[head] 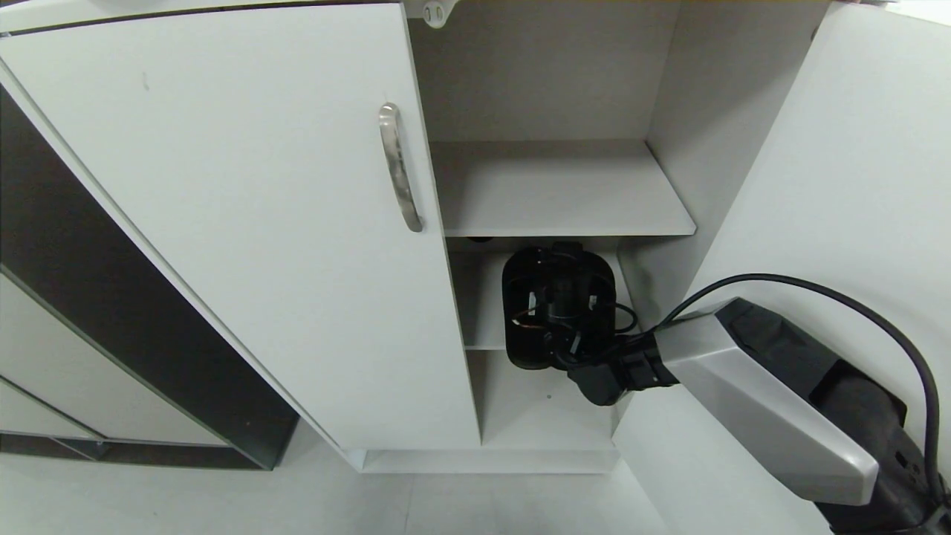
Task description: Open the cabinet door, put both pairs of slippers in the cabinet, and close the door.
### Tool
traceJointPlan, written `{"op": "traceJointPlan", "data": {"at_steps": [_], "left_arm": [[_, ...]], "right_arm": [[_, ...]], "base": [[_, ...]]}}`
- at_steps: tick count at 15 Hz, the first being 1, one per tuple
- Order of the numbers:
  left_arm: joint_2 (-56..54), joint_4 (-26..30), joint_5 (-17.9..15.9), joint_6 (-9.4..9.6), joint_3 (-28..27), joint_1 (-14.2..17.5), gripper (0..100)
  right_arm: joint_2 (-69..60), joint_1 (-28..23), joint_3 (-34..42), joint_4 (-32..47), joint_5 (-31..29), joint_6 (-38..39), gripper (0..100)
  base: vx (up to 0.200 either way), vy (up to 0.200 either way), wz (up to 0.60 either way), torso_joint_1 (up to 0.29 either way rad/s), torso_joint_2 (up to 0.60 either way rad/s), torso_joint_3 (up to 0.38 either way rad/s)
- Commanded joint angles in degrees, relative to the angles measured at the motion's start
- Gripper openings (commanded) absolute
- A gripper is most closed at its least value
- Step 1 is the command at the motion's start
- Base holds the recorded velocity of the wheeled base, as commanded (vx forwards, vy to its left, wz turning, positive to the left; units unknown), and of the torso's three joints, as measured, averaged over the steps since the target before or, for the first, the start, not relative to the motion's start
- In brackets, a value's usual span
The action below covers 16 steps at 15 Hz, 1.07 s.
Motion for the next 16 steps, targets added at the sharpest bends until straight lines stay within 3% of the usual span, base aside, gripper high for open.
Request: {"op": "traceJointPlan", "data": {"at_steps": [1,6,7,10,16], "left_arm": [[0.0,0.0,0.0,0.01,0.0,0.0,0],[0.0,0.0,0.1,-0.07,0.0,0.0,0],[0.0,0.0,0.1,-0.07,0.0,0.0,0],[0.0,0.0,0.1,-0.07,0.0,0.0,0],[0.0,0.0,0.1,-0.16,0.0,0.0,0]], "right_arm": [[0.6,0.0,-0.1,0.0,0.0,0.0,0],[1.9,-0.1,-0.2,0.0,0.0,0.3,0],[1.9,-0.1,0.0,0.0,0.0,0.3,100],[1.6,0.1,1.2,-0.2,-0.2,-0.1,100],[-7.9,3.7,17.0,-6.3,-2.0,-0.2,100]], "base": [[0.000,0.000,0.00,0.000,0.00,0.000],[0.000,0.000,0.00,0.000,0.00,0.000],[0.000,0.000,0.00,0.000,0.00,0.000],[0.000,0.000,0.00,0.000,0.00,0.000],[0.000,0.000,0.00,0.000,0.00,0.000]]}}
